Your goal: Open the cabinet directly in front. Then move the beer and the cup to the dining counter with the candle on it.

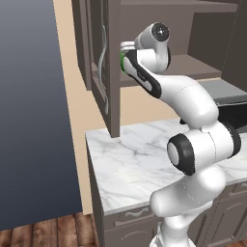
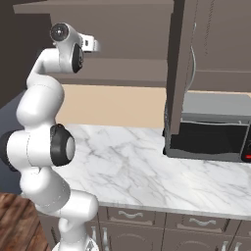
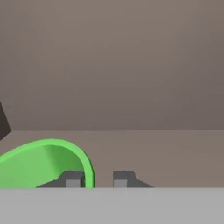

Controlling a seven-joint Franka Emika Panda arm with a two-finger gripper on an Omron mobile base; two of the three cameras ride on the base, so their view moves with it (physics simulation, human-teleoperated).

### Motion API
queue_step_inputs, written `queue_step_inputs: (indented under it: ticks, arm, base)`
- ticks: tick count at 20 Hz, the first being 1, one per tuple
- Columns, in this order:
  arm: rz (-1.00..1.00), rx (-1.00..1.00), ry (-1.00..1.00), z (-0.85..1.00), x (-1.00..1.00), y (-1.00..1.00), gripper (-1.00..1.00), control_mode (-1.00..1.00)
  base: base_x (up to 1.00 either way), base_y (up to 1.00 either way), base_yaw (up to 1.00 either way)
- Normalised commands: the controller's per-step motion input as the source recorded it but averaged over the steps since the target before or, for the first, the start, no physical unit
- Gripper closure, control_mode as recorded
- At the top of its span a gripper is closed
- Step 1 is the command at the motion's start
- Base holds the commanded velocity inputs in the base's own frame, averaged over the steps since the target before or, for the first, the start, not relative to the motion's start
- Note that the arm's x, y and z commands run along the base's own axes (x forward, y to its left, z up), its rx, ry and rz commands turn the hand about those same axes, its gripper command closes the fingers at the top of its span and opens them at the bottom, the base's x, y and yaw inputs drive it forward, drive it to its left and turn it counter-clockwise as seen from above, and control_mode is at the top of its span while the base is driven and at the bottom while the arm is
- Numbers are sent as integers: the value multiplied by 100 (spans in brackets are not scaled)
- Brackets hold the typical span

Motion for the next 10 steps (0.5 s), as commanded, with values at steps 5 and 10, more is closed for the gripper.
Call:
queue_step_inputs:
  ticks: [5,10]
  arm:
    - [0,8,-48,10,-35,-13,100,-100]
    - [0,10,-51,26,-70,-4,100,-100]
  base:
    - [0,0,0]
    - [0,0,0]
